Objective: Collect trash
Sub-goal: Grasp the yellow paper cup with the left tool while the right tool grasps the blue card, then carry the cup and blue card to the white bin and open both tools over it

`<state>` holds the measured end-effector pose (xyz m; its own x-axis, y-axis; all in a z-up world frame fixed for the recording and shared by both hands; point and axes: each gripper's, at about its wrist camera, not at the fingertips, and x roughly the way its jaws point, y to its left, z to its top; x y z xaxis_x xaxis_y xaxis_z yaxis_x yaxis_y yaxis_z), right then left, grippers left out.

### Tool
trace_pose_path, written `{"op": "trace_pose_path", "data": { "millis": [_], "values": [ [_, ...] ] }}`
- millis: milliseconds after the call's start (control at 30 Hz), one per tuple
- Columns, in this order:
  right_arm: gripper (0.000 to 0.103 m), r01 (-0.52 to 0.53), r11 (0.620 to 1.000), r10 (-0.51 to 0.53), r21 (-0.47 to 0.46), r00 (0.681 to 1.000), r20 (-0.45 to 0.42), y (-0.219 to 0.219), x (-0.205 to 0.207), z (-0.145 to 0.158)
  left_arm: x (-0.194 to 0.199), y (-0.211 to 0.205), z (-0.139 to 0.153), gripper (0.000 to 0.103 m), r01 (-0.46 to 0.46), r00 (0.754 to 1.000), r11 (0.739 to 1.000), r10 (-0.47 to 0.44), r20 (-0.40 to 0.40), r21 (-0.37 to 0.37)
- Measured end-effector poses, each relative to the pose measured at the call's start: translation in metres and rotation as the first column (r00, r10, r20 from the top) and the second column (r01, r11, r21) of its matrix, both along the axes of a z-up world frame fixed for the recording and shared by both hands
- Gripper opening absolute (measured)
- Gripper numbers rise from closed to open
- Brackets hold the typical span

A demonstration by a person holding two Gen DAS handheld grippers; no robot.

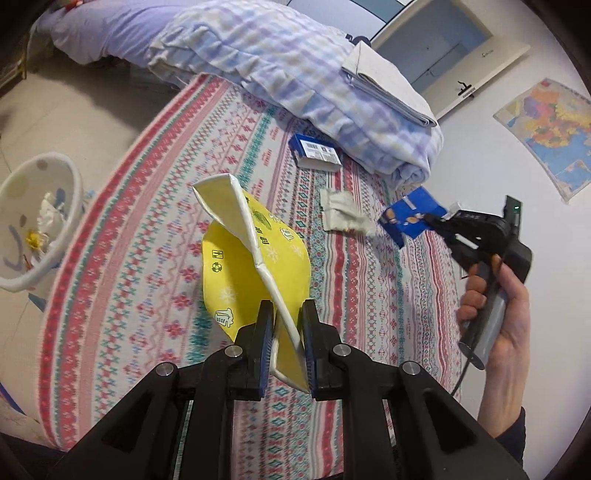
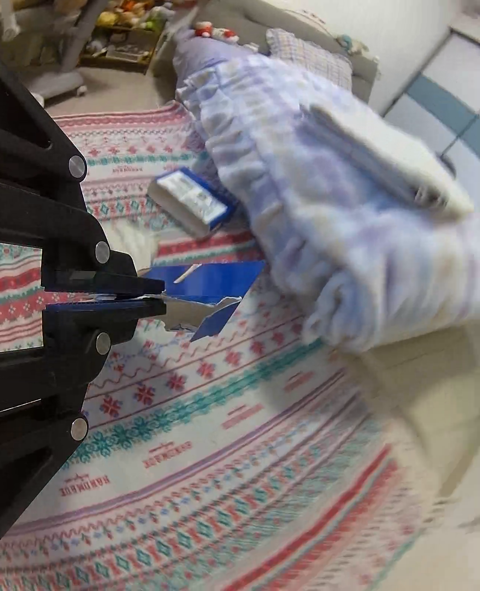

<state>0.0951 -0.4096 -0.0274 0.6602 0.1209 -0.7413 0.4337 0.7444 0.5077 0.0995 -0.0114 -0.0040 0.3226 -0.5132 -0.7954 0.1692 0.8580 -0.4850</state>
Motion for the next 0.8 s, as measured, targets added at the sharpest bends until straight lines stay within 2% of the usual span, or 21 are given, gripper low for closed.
{"op": "trace_pose_path", "data": {
  "millis": [67,133,333,433,467,533,633,800],
  "values": [
    [0.001,-0.032,0.999,0.033,-0.035,0.999,0.028,0.004,-0.005,0.012,0.0,0.011,0.003,0.017,0.0,1.0,1.0,0.0,0.008,0.005],
    [0.001,-0.082,0.996,0.083,-0.016,0.994,0.064,0.015,-0.01,0.018,0.001,0.022,0.006,0.017,-0.005,1.0,1.0,0.005,0.012,0.009],
    [0.002,-0.193,0.981,0.194,-0.017,0.978,0.071,0.06,-0.004,0.018,0.007,0.067,0.012,0.017,-0.064,0.997,0.998,0.063,0.041,0.028],
    [0.002,-0.268,0.96,0.262,0.074,0.961,0.083,0.082,-0.001,0.01,0.013,0.101,0.01,0.017,-0.125,0.991,0.992,0.124,0.04,0.025],
    [0.002,-0.305,0.947,0.296,0.102,0.951,0.091,0.094,0.001,0.009,0.016,0.115,0.009,0.017,-0.155,0.987,0.988,0.154,0.045,0.021],
    [0.002,-0.347,0.933,0.339,0.092,0.936,0.092,0.114,0.002,0.01,0.02,0.145,0.009,0.017,-0.219,0.974,0.975,0.218,0.06,0.018],
    [0.002,-0.414,0.906,0.407,0.087,0.909,0.09,0.143,0.006,0.009,0.027,0.186,0.003,0.017,-0.303,0.952,0.953,0.303,0.035,-0.006],
    [0.002,-0.48,0.874,0.477,0.078,0.877,0.062,0.18,0.011,-0.003,0.033,0.222,-0.003,0.017,-0.372,0.927,0.928,0.371,0.045,0.003]
  ]
}}
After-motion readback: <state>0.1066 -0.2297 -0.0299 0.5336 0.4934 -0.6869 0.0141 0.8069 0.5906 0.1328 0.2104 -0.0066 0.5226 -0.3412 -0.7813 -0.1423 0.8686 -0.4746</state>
